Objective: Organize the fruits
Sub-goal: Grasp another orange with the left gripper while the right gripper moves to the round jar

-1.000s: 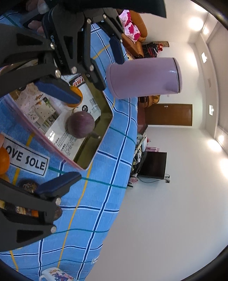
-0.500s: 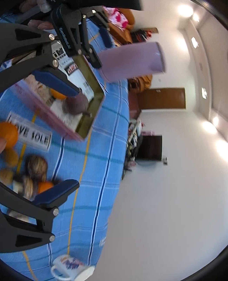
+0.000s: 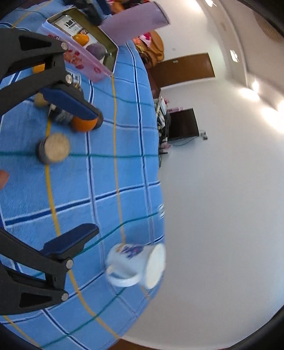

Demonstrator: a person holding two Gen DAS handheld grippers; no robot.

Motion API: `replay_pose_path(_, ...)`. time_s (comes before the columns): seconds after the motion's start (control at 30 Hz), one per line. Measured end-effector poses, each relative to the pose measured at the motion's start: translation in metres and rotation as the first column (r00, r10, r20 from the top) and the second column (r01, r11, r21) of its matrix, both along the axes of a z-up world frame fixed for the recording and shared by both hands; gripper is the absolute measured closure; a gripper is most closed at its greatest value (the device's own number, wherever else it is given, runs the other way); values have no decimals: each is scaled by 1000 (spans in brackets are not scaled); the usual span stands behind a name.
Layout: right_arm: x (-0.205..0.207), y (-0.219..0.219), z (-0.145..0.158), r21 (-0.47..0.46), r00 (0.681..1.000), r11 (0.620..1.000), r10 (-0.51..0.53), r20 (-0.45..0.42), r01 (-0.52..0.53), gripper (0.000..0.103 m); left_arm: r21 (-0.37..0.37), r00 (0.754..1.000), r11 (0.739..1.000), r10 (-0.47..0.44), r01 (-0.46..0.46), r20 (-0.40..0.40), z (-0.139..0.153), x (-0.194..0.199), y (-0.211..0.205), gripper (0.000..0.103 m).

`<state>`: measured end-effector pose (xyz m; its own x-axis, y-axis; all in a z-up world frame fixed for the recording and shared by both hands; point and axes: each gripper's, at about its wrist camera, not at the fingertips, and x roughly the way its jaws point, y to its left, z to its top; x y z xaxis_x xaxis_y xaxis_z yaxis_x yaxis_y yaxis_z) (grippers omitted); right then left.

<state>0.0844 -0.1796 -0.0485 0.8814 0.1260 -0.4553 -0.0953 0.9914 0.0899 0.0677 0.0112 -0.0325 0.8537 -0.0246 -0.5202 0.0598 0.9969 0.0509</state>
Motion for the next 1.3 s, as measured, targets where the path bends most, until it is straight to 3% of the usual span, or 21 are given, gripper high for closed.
replay_pose_path(0.23, 2, -2, -1, 21, 999, 999, 35, -22, -34, 13, 3, 991, 995, -97, 98, -91, -28, -4, -39, 31)
replay_pose_path(0.33, 4, 3, -5, 12, 998, 998, 55, -39, -55, 14, -21, 984, 992, -126, 124, -129, -35, -2, -41, 48)
replay_pose_path(0.57, 9, 4, -10, 11, 995, 998, 68, -70, -67, 14, -73, 962, 985, -169, 157, -213, -50, 5, -45, 49)
replay_pose_path(0.87, 9, 7, -11, -3, 995, 998, 69, -73, -70, 13, -1, 964, 989, -144, 148, -224, -55, 11, -59, 50)
replay_pose_path(0.97, 10, 7, -12, -2, 994, 997, 71, -80, -71, 13, -12, 953, 987, -158, 160, -260, -60, 18, -63, 50)
replay_pose_path(1.03, 11, 6, -13, 5, 994, 997, 73, -87, -73, 13, -44, 940, 988, -154, 147, -304, -65, 25, -58, 65)
replay_pose_path(1.07, 12, 6, -13, 9, 993, 997, 75, -93, -74, 13, -80, 934, 986, -163, 145, -317, -66, 28, -53, 65)
replay_pose_path(1.3, 19, 5, -21, 49, 978, 992, 125, -167, -119, 18, -72, 953, 990, -138, 123, -269, -59, 19, -49, 66)
